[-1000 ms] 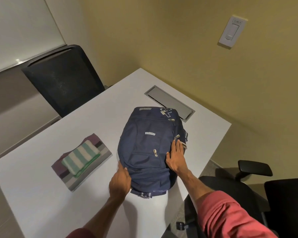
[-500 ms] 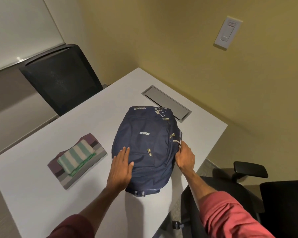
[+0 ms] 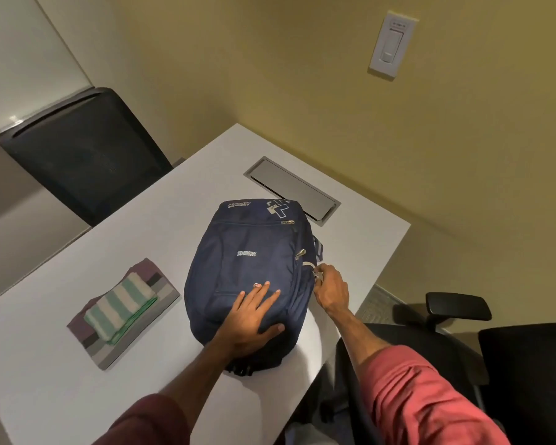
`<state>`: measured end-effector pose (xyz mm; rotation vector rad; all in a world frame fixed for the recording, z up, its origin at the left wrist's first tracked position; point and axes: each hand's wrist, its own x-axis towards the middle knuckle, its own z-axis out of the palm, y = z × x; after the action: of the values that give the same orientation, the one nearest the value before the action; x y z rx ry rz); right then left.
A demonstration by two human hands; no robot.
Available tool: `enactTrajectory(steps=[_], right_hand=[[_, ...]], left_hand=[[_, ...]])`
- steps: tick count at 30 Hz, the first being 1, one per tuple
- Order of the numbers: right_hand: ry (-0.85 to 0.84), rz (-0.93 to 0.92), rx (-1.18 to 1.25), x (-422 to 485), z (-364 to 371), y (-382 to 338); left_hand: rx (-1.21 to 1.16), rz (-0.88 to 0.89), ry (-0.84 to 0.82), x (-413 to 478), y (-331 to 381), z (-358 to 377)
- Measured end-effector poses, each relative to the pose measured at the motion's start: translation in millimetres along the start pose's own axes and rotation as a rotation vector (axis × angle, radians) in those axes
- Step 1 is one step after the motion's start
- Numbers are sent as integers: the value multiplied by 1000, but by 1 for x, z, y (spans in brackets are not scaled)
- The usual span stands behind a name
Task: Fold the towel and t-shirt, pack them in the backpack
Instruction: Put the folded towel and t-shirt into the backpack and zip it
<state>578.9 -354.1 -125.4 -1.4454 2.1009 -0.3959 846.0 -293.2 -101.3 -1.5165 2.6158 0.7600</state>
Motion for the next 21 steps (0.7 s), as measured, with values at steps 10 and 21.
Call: enactTrajectory(steps=[10, 21], right_hand=[[-8, 25, -61, 7, 0, 6], [82, 6, -162, -21, -4, -2]], left_hand=[[147, 38, -116, 3, -6, -2], [138, 44, -33, -3, -8, 6]])
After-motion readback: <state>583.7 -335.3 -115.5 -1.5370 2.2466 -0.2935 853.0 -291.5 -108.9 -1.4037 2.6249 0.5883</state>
